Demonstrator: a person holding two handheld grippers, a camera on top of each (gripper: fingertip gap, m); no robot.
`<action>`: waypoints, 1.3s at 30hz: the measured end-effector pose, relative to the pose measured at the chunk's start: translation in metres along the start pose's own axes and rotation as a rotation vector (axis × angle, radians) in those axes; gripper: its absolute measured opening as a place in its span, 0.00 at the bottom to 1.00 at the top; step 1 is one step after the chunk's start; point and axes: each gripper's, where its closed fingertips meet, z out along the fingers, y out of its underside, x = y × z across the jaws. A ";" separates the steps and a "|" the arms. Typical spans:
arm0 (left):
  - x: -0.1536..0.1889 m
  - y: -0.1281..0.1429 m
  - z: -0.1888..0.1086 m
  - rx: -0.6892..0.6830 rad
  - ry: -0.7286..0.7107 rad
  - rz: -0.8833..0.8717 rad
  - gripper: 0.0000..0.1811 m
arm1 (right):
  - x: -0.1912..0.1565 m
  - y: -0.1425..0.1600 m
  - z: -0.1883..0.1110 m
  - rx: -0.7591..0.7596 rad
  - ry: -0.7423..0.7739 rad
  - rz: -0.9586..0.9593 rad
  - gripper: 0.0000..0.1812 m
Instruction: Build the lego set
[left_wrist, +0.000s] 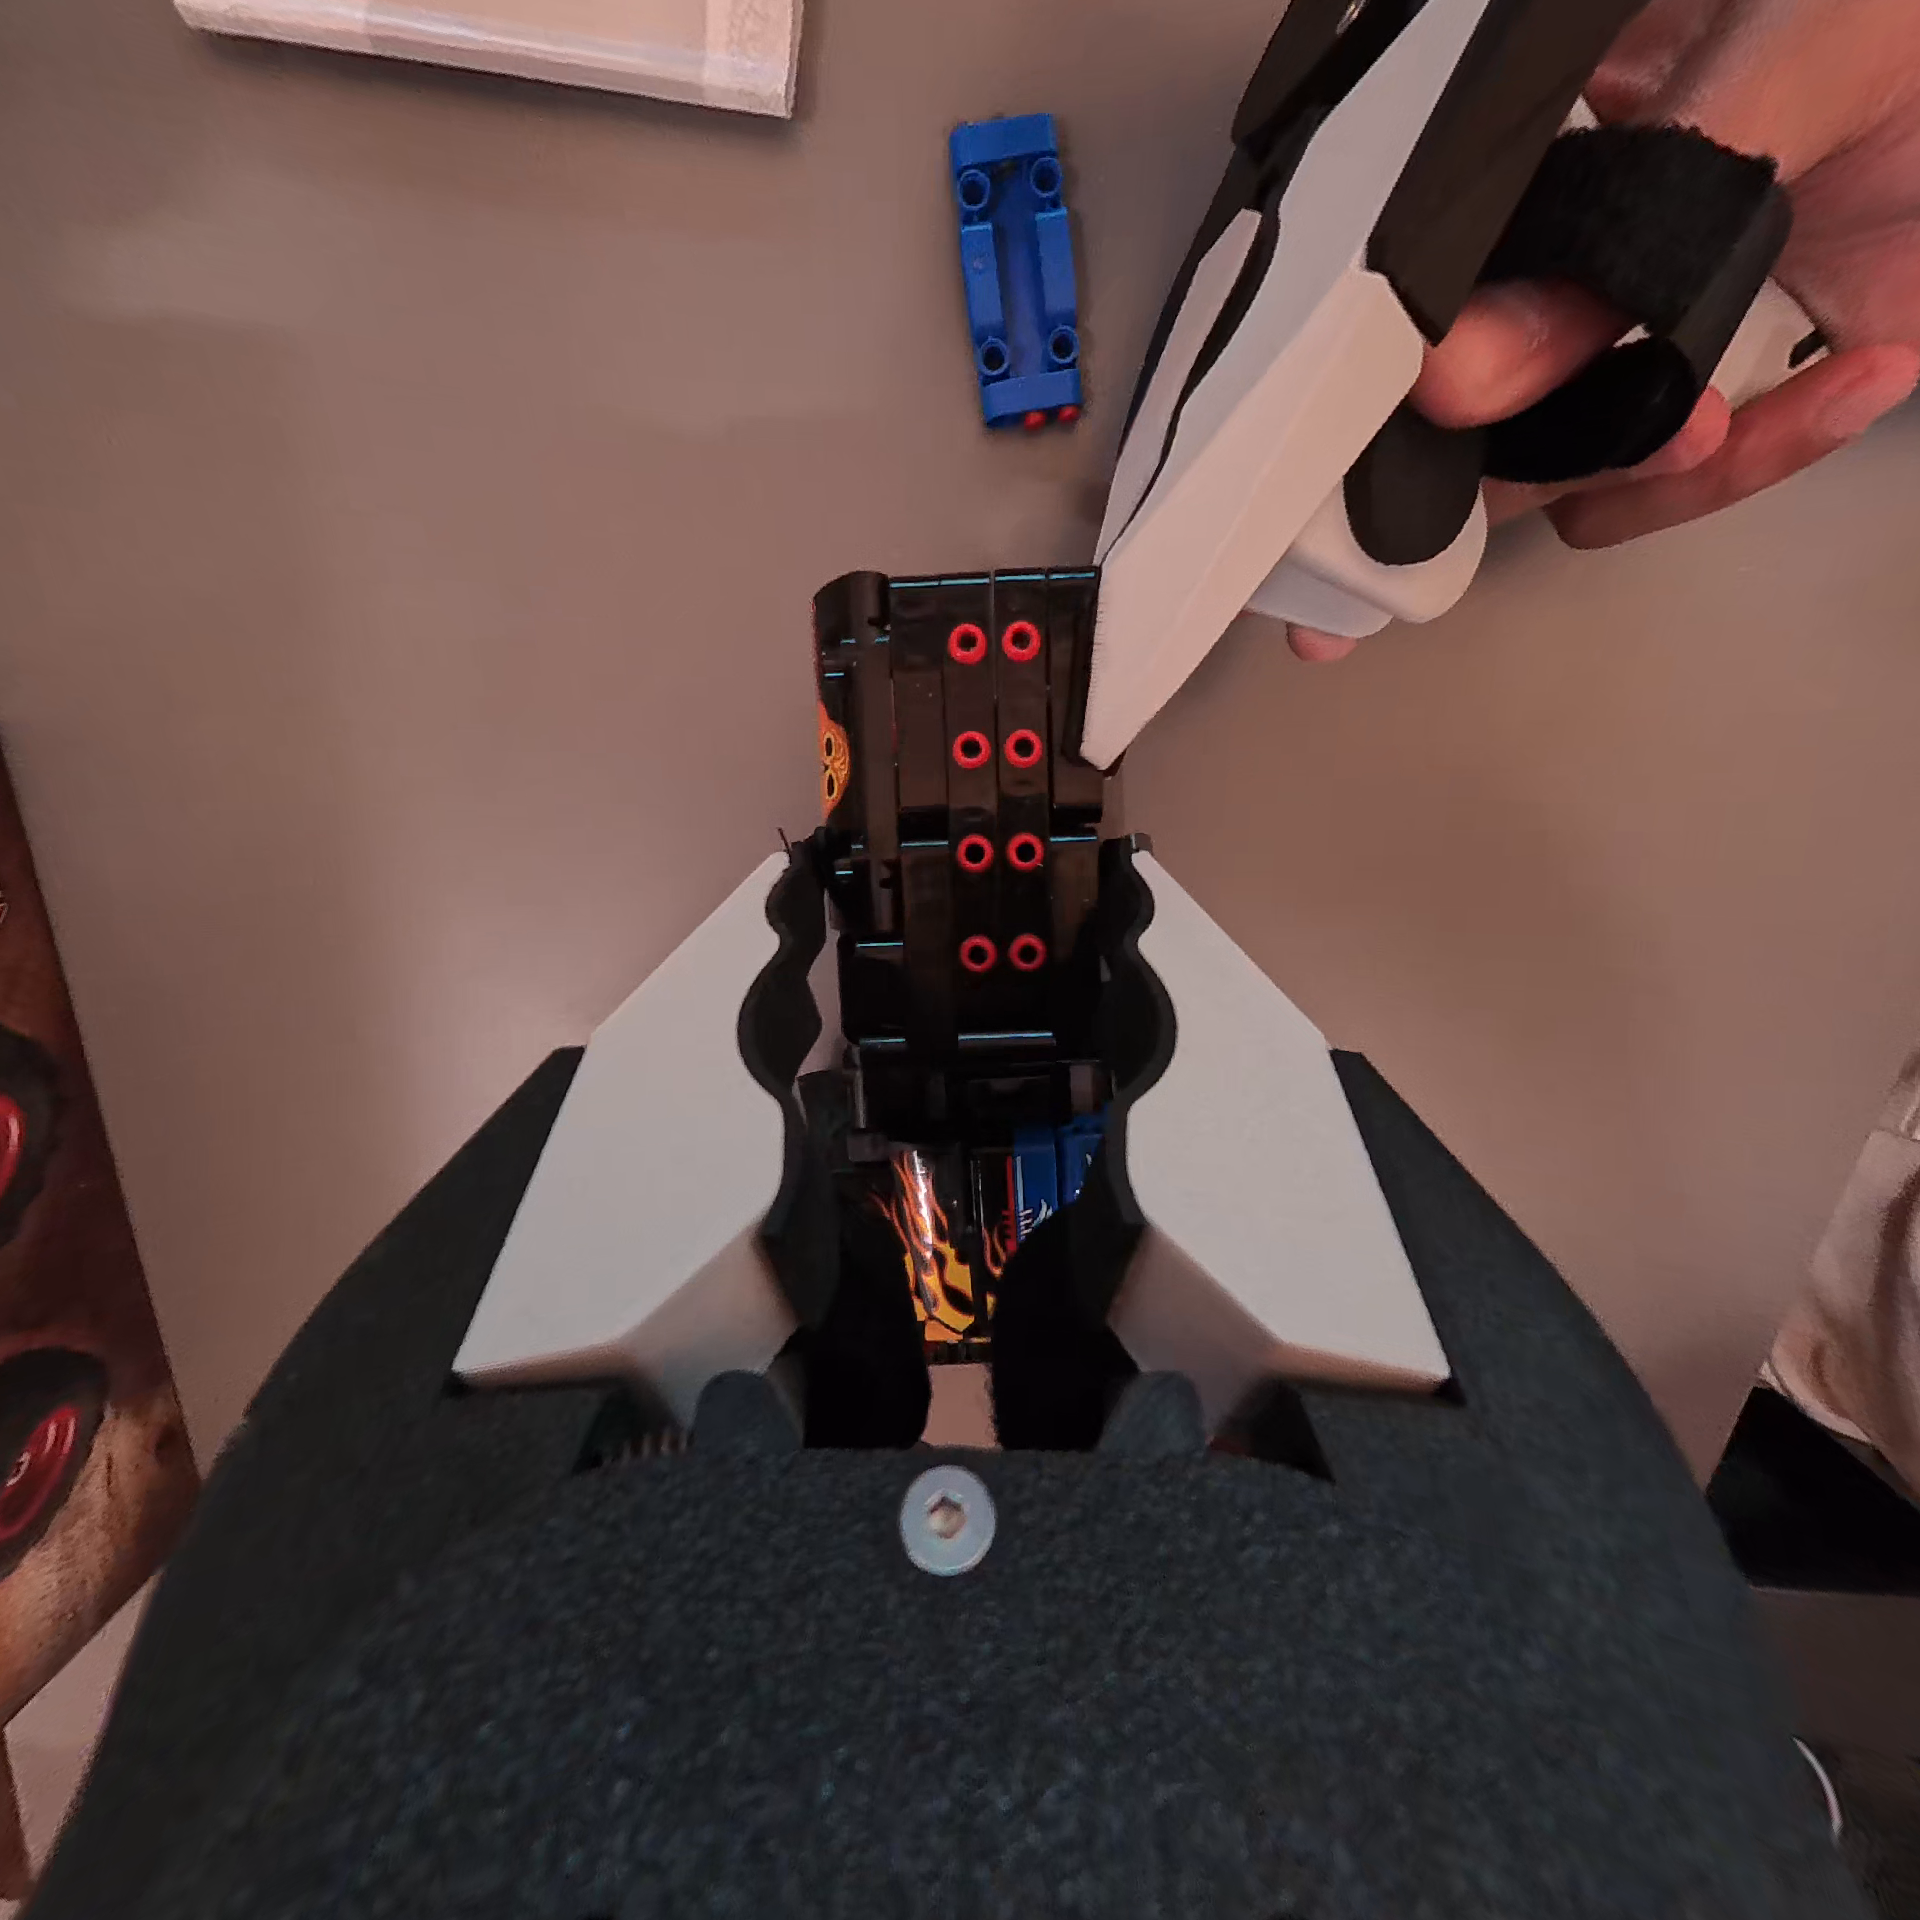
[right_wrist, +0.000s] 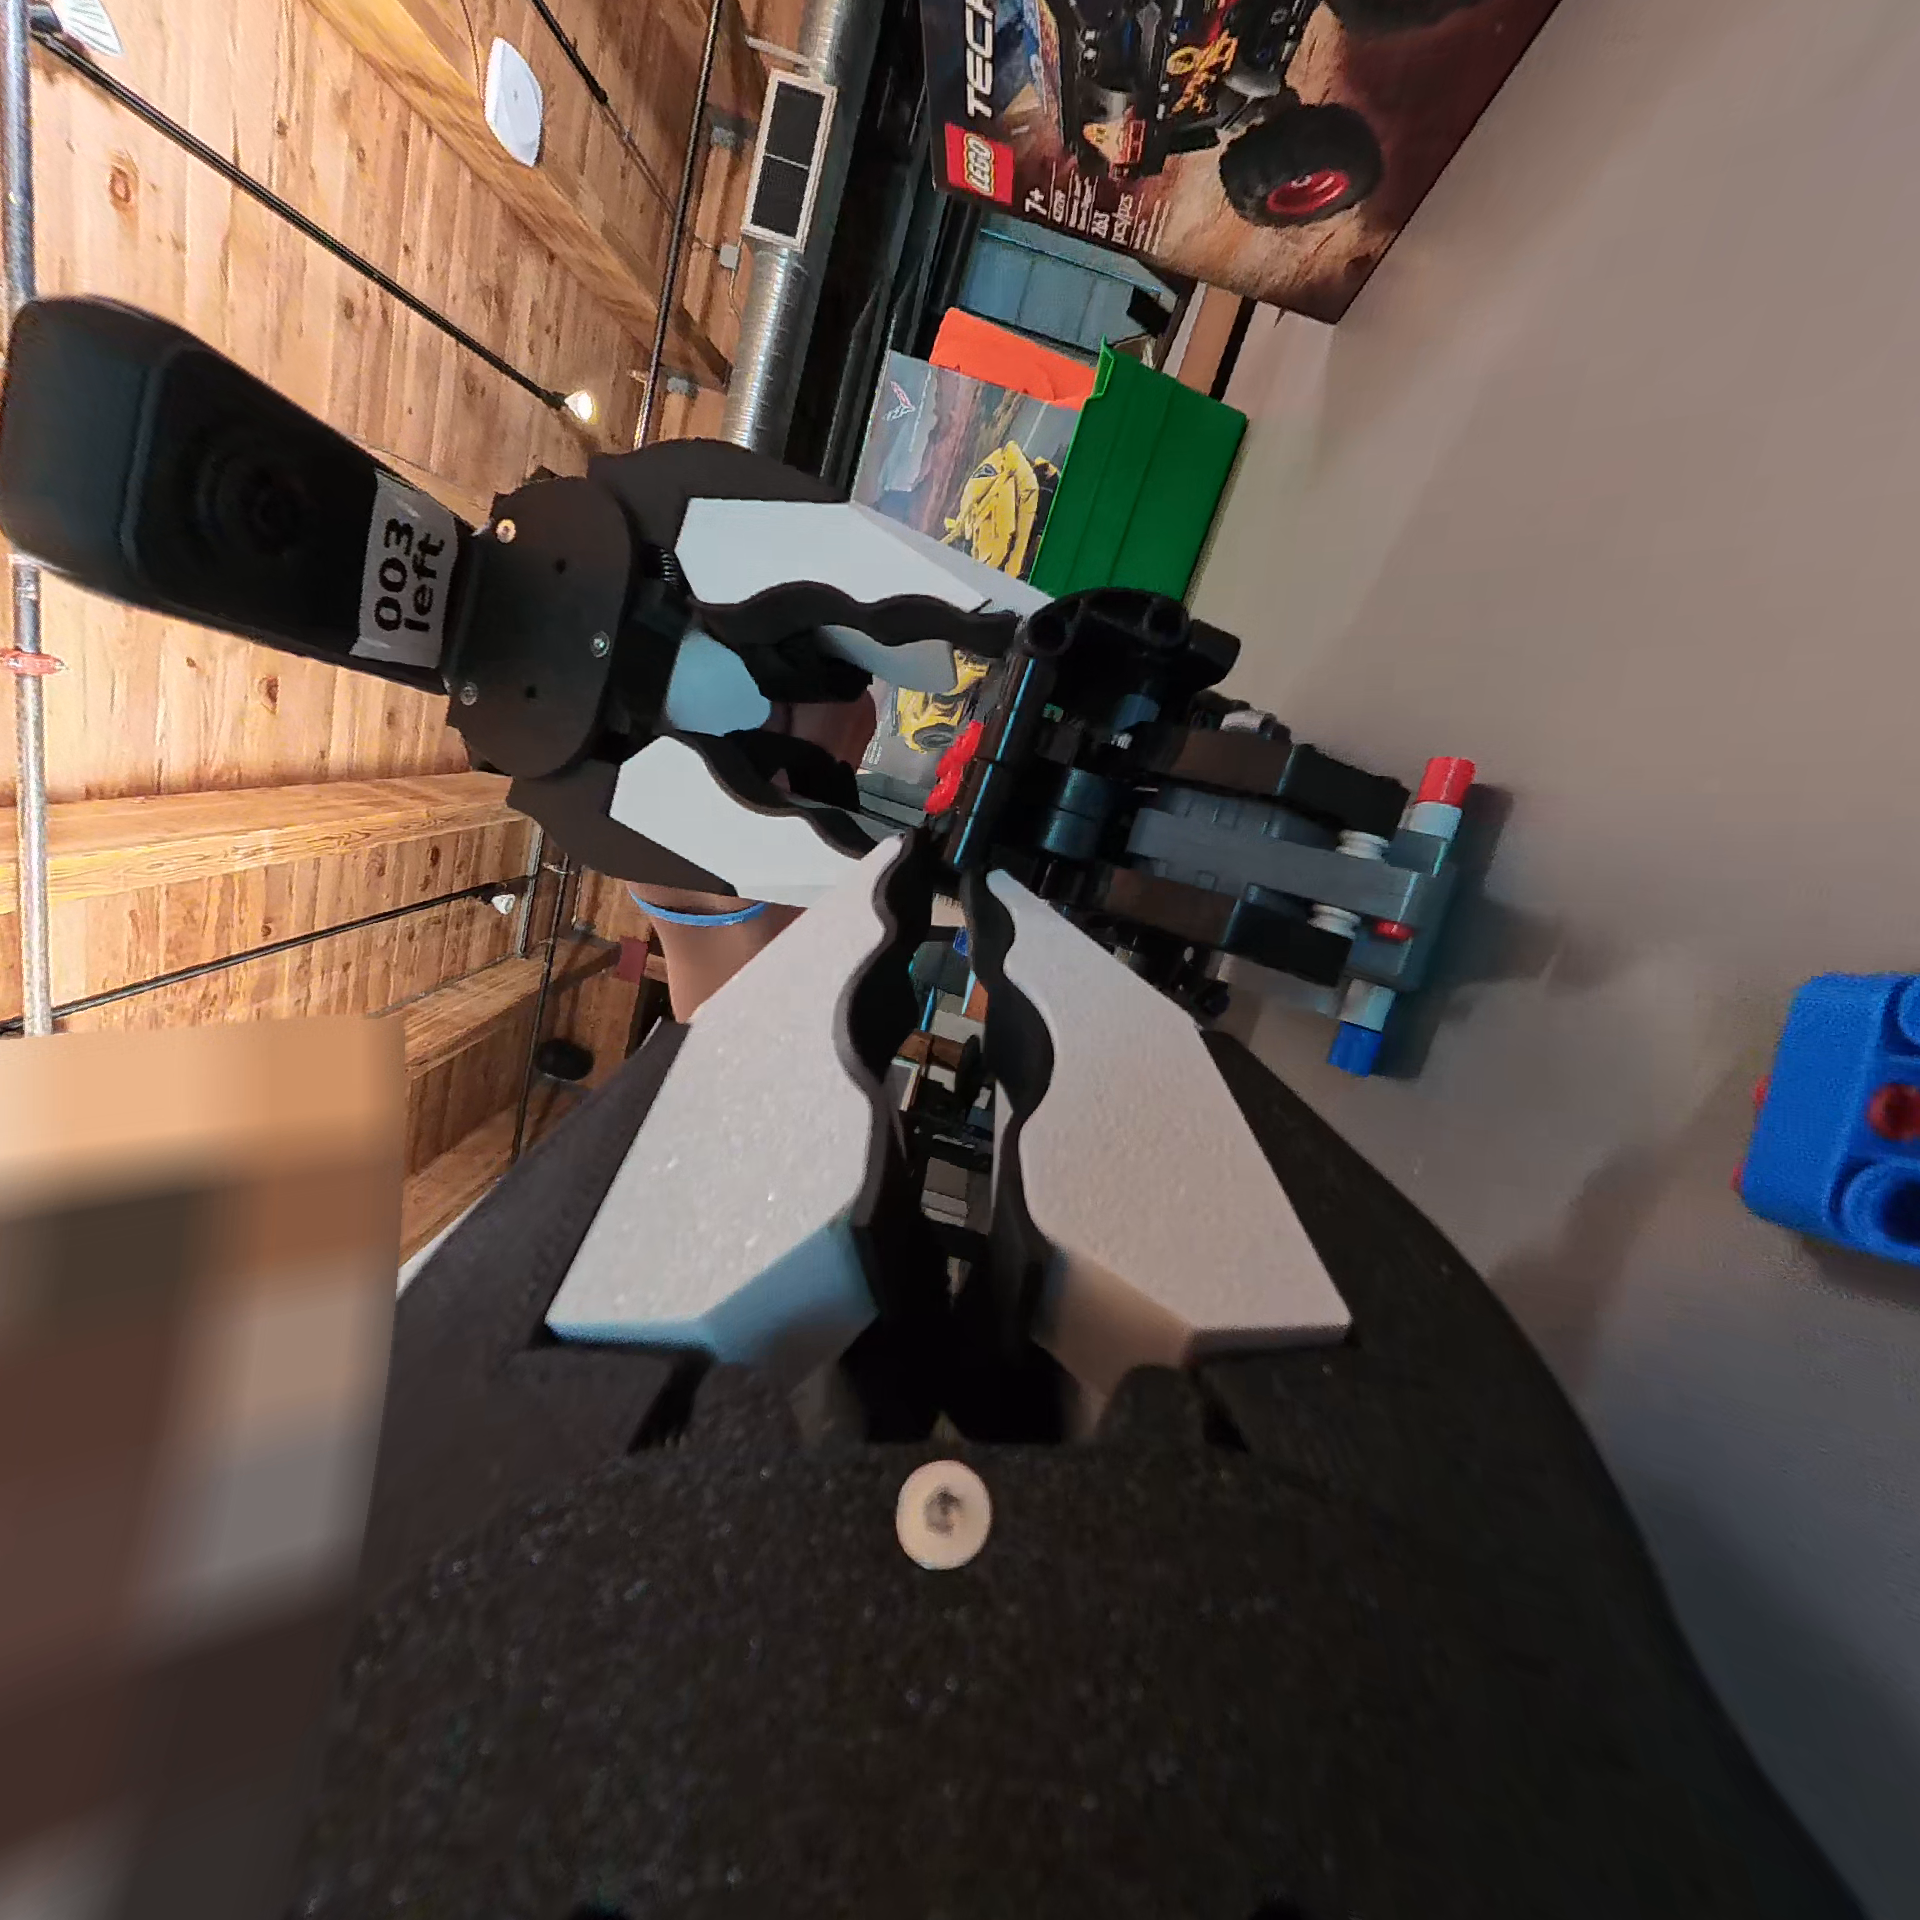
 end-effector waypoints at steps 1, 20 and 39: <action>0.000 0.000 0.000 0.000 -0.001 0.006 0.29 | 0.000 -0.001 0.000 0.005 0.010 -0.019 0.04; -0.038 -0.009 0.000 0.094 0.631 -0.193 0.25 | 0.017 0.015 0.028 -0.342 0.764 -1.523 0.15; -0.069 -0.011 0.015 0.248 0.588 -0.235 0.12 | 0.030 -0.012 0.039 -0.274 0.750 -1.293 0.08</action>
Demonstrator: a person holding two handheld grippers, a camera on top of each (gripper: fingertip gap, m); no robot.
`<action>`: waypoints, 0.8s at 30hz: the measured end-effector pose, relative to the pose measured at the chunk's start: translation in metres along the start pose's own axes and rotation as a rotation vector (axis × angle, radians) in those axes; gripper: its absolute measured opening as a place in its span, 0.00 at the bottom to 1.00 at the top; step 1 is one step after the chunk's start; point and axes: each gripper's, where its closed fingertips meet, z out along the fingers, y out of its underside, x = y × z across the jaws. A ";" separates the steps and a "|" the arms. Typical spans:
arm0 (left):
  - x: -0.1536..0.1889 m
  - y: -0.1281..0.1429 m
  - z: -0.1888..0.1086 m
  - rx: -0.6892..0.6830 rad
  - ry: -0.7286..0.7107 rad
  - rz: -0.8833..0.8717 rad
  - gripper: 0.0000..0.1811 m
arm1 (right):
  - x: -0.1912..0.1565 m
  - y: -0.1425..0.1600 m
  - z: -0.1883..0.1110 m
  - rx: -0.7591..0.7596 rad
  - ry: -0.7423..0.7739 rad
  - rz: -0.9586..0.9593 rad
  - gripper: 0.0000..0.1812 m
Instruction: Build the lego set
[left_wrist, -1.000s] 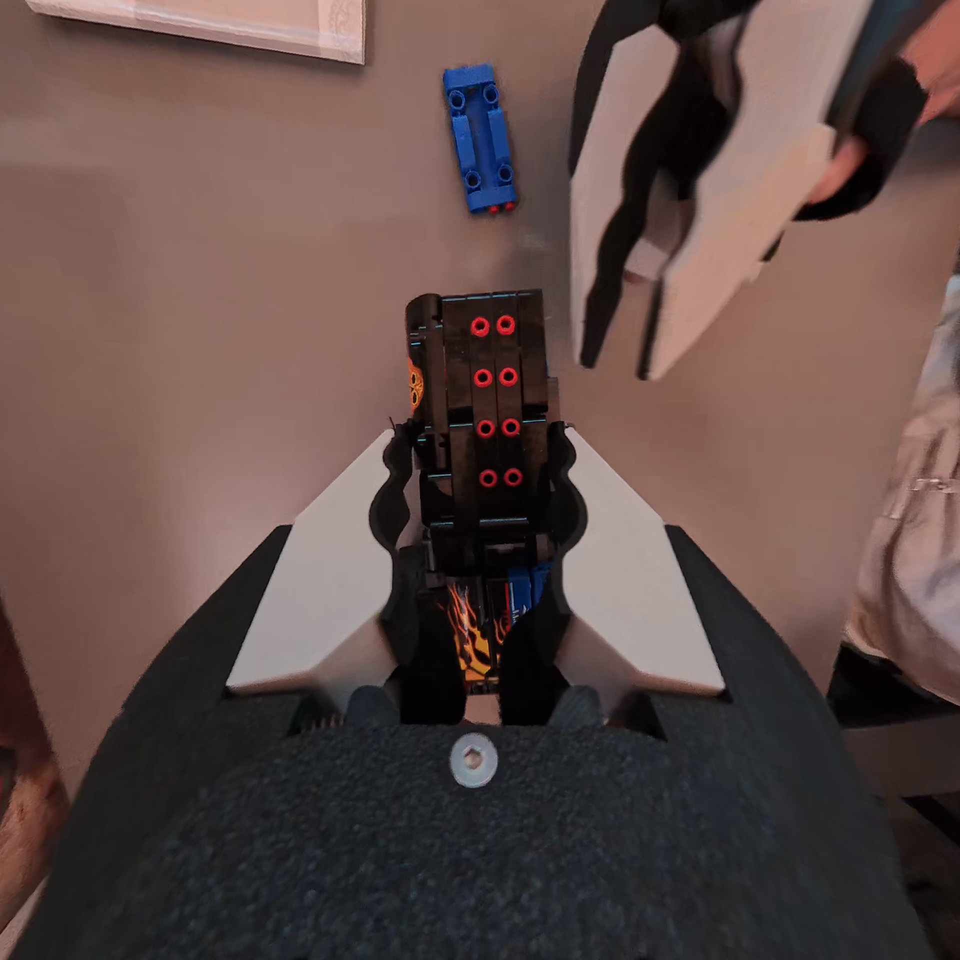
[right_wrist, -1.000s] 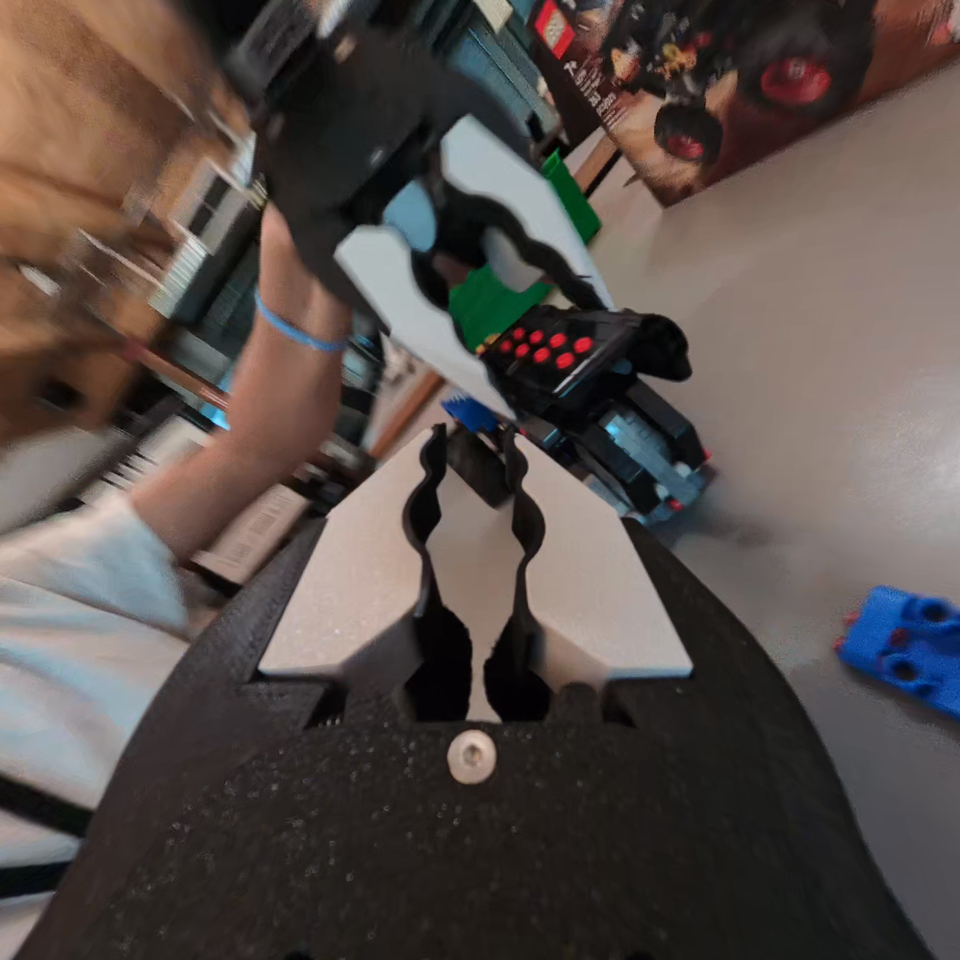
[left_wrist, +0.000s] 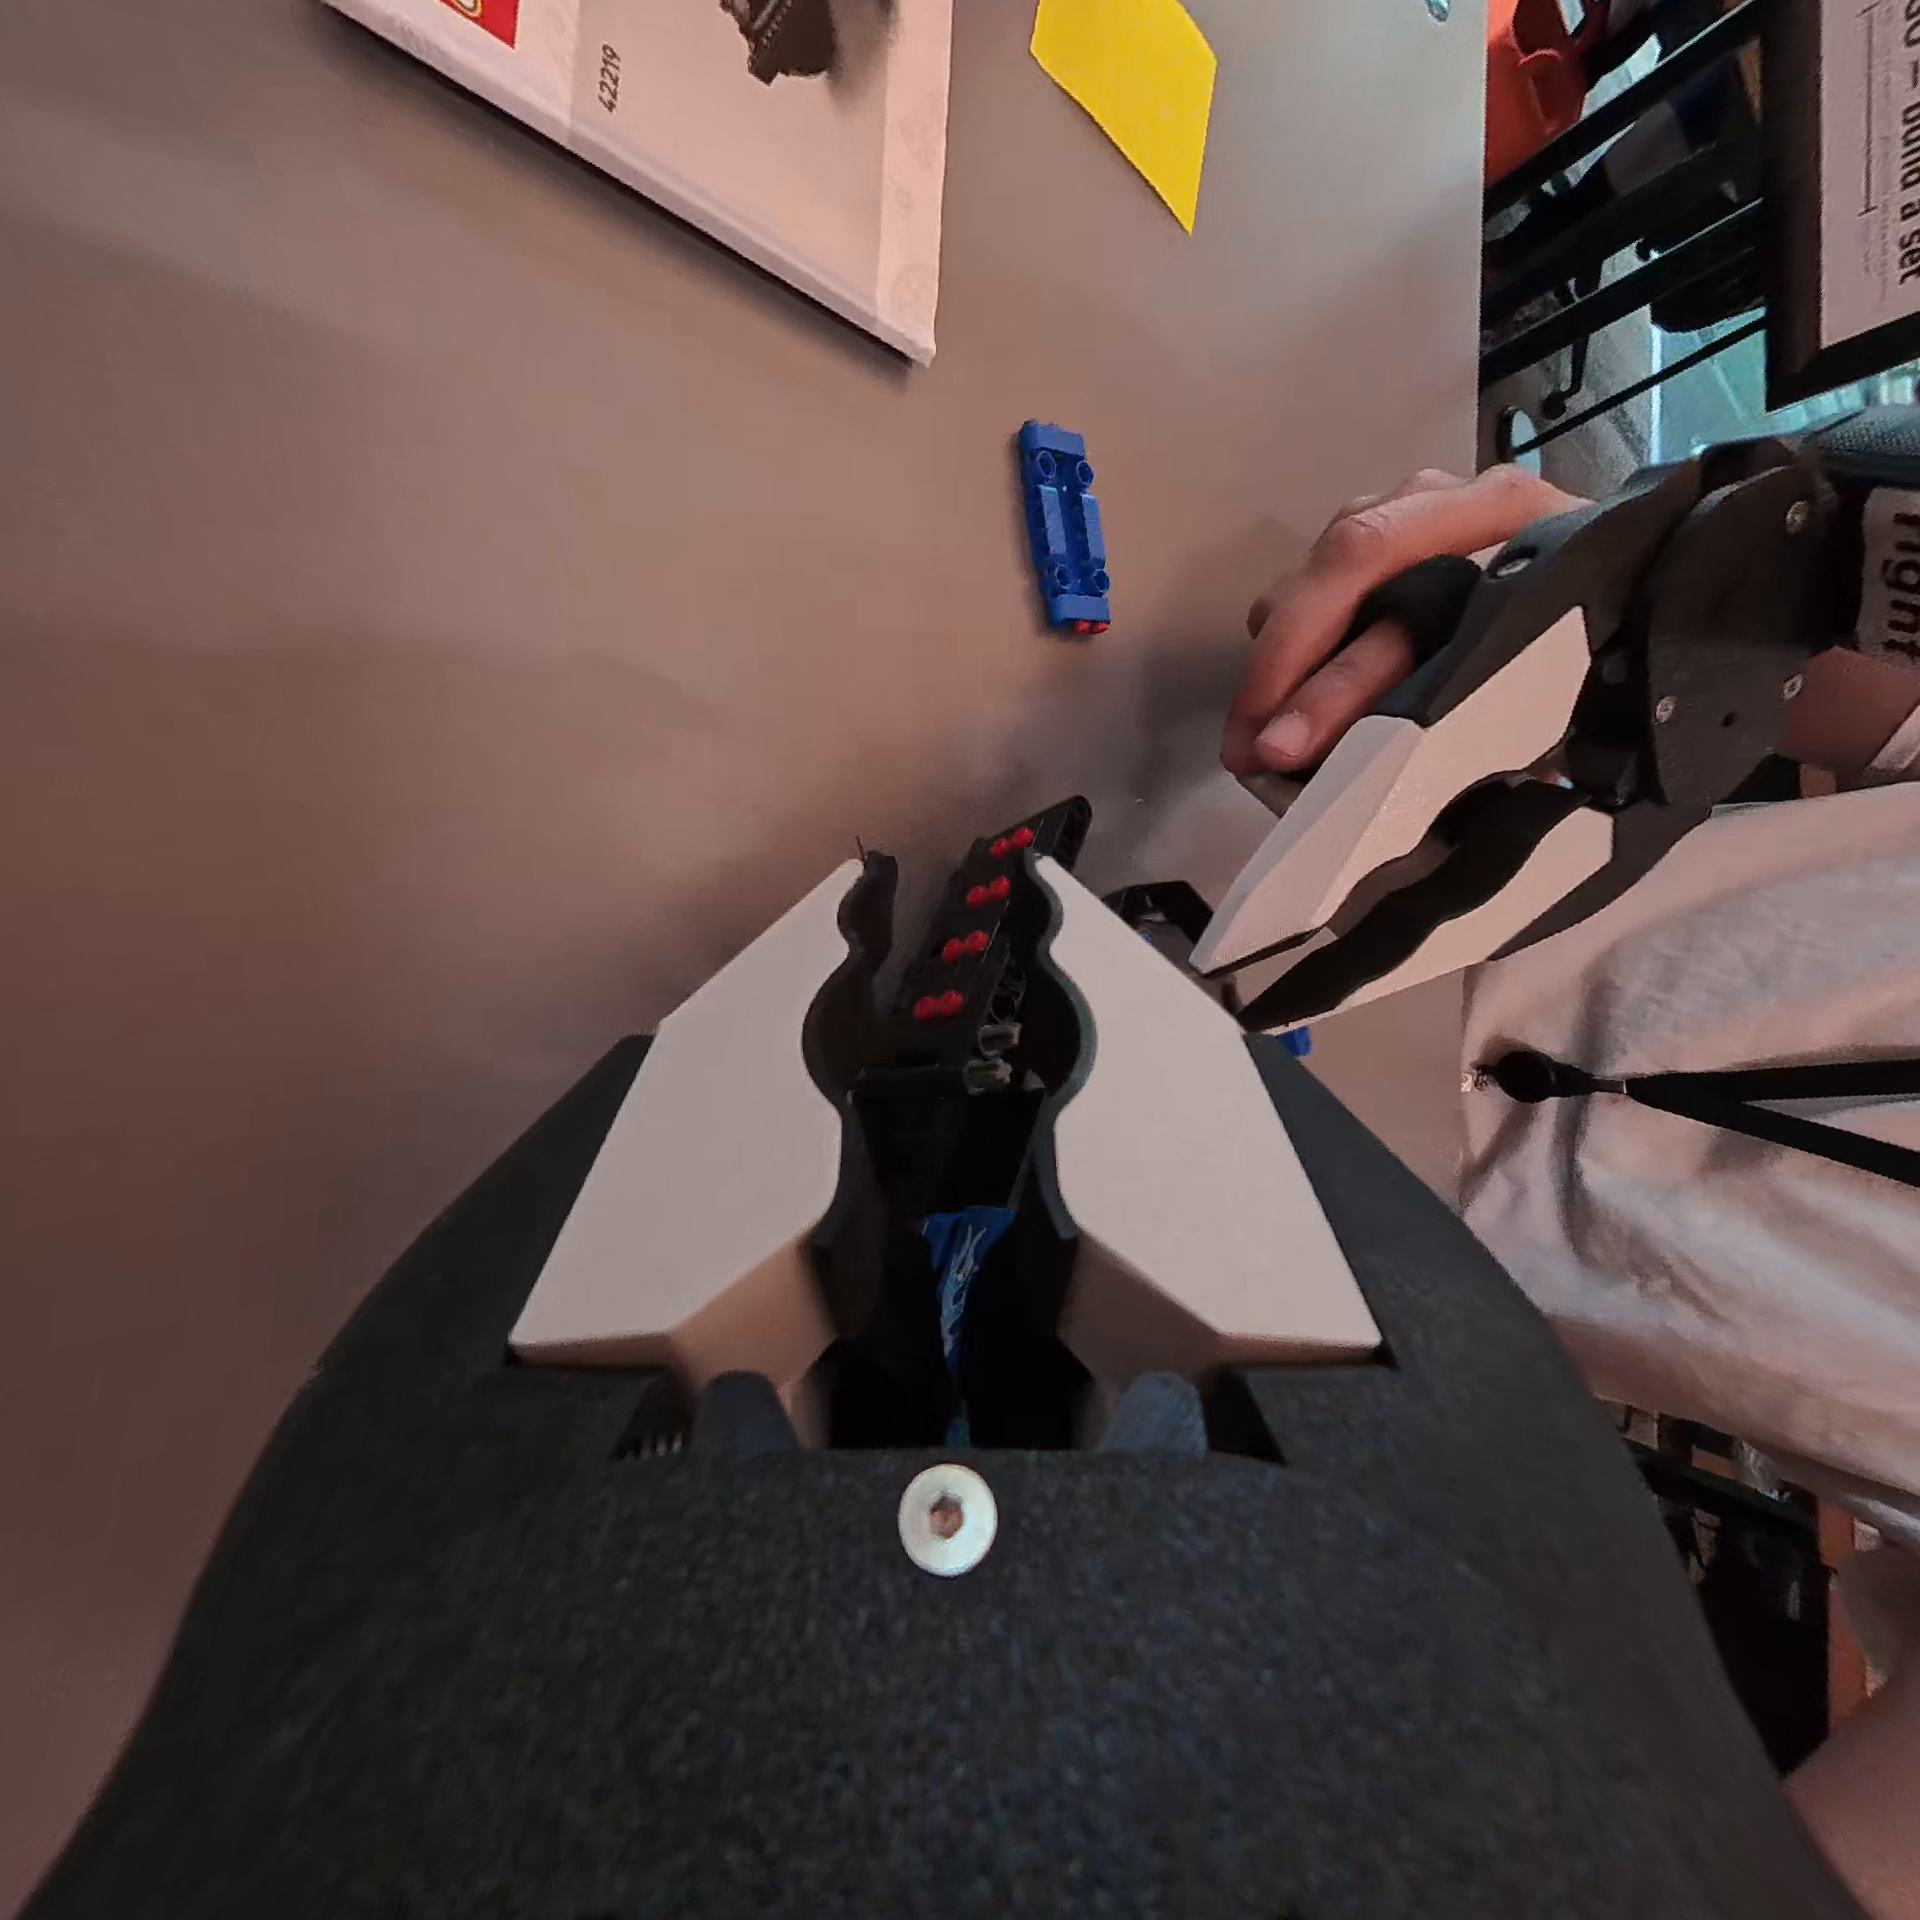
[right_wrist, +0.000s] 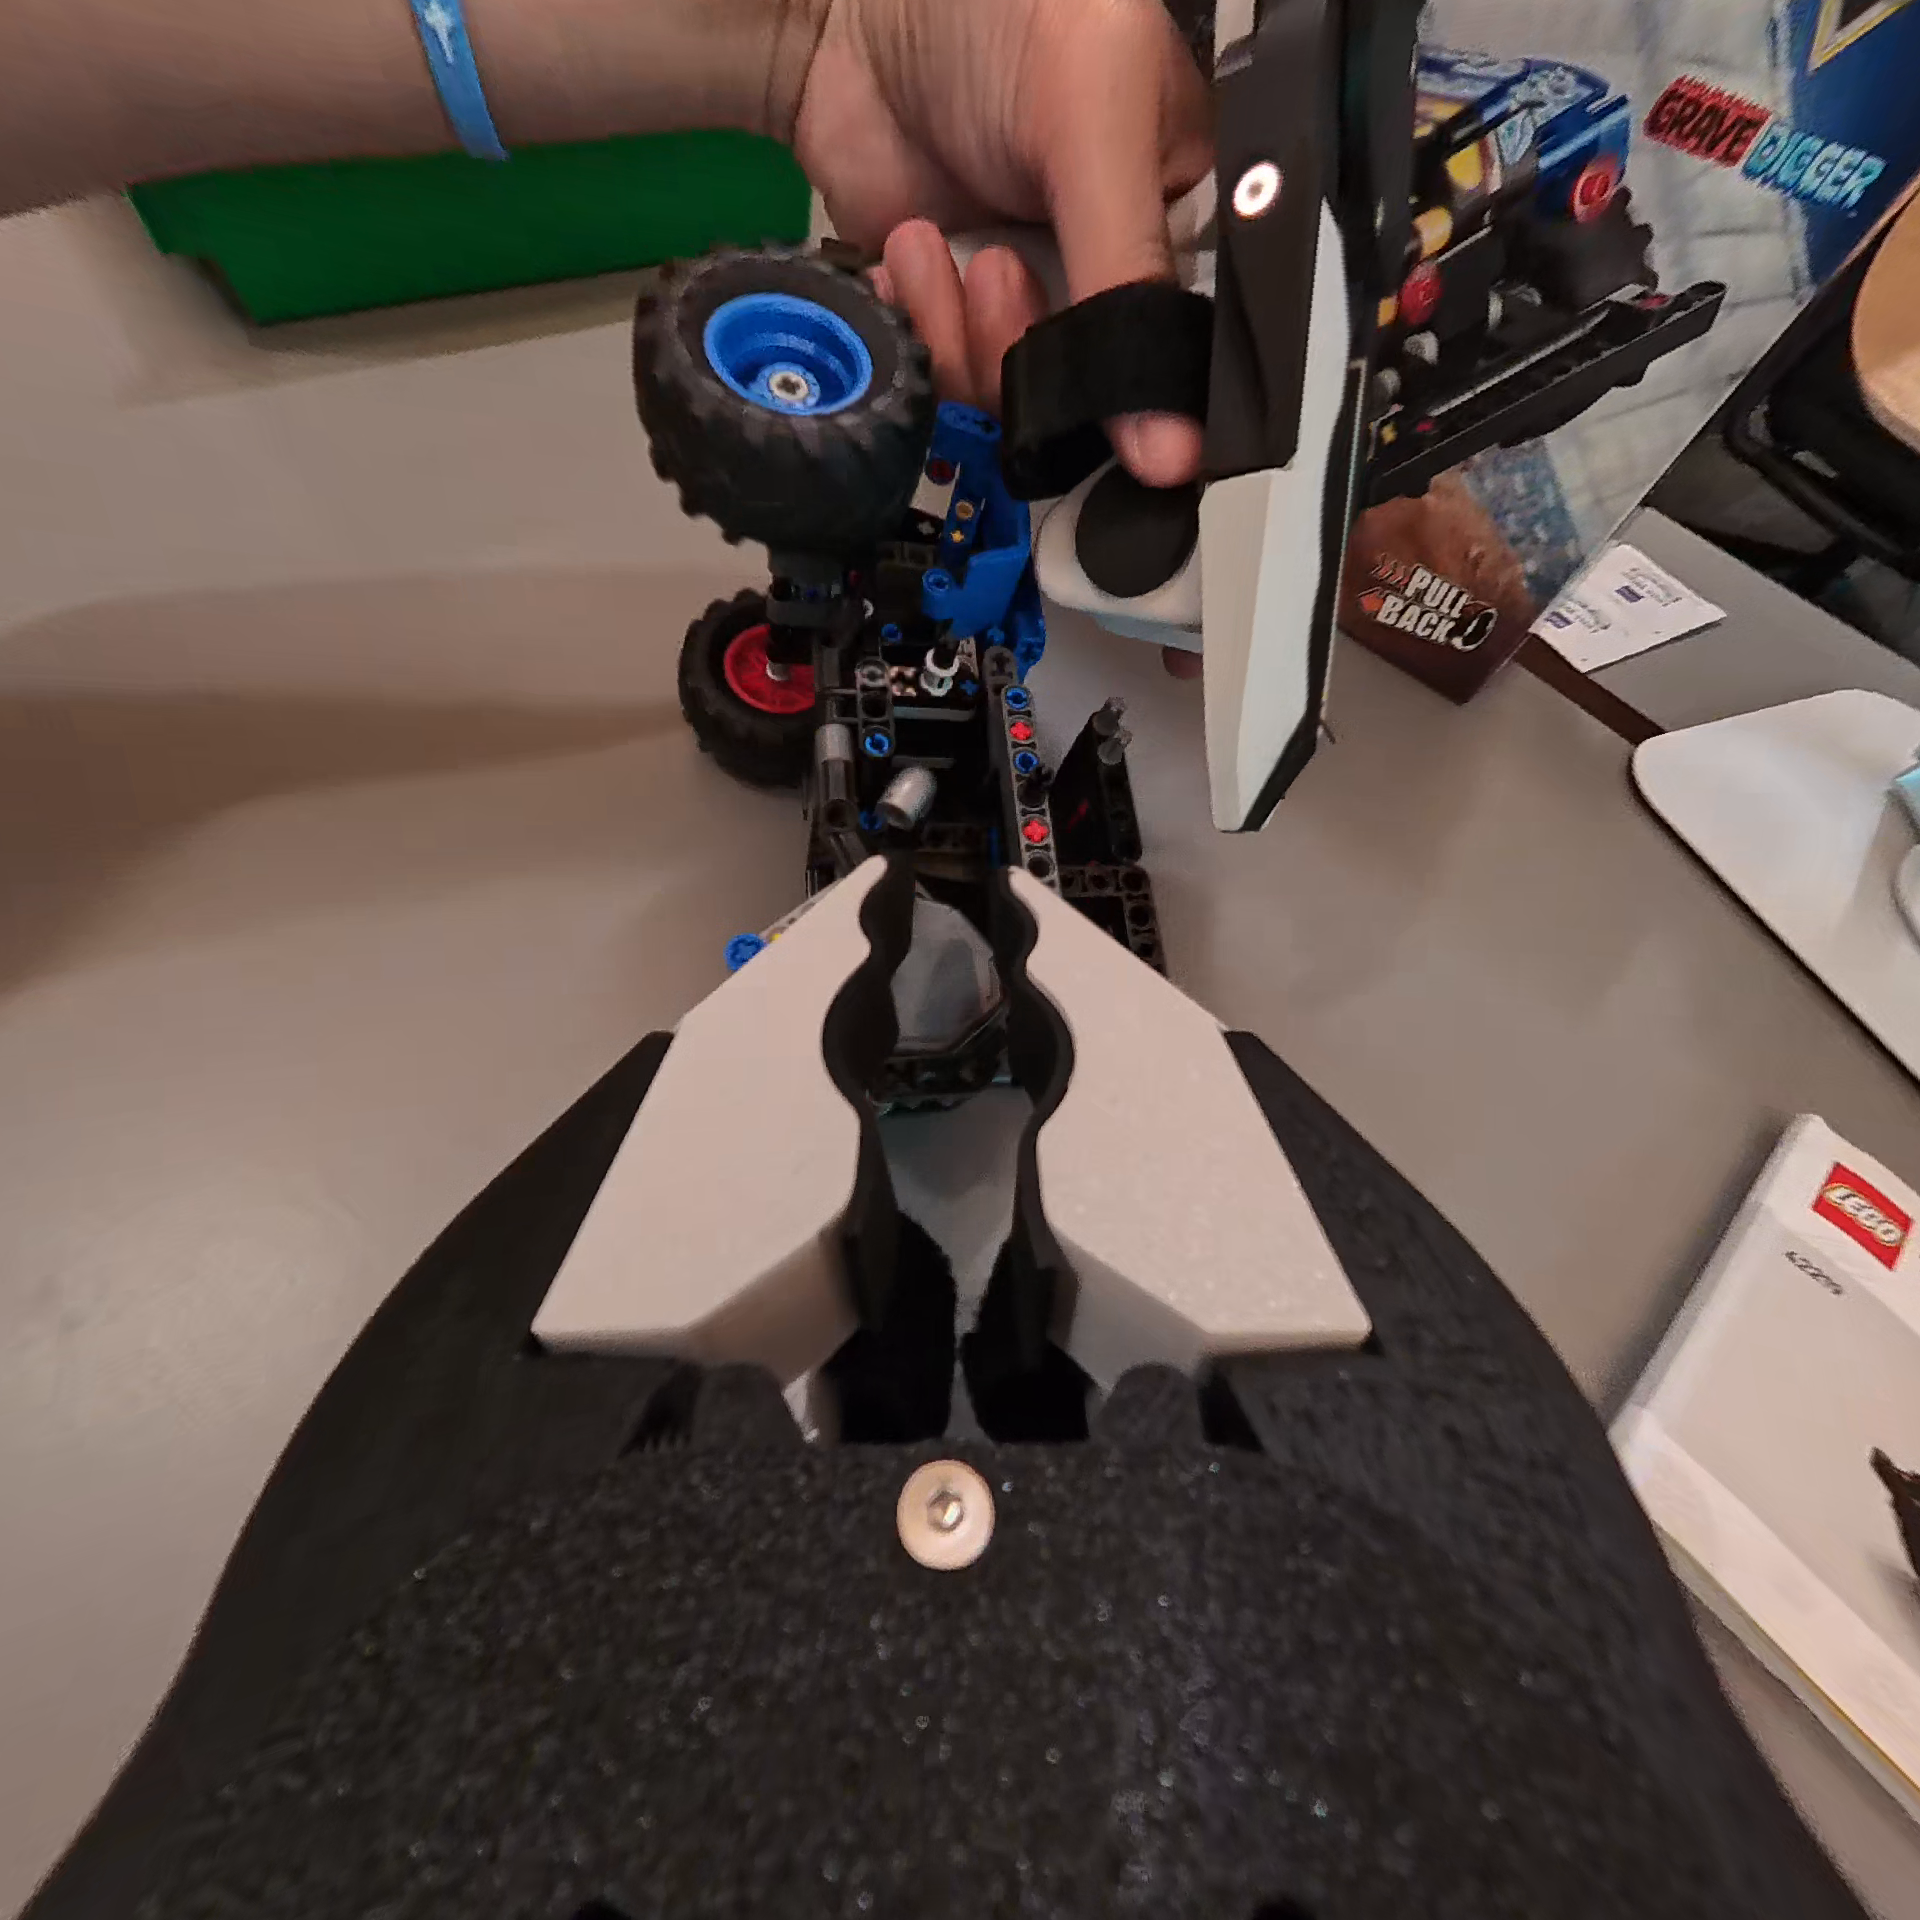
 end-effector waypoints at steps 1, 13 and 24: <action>0.000 0.002 0.001 -0.001 0.001 0.001 0.12 | -0.001 -0.001 0.000 0.005 -0.014 0.010 0.08; 0.021 -0.034 -0.089 0.432 -0.358 0.229 0.14 | 0.038 -0.017 0.024 0.010 -0.253 0.136 0.08; 0.070 0.032 -0.035 0.231 -0.950 0.673 0.25 | 0.045 -0.008 0.036 0.013 -0.403 0.330 0.07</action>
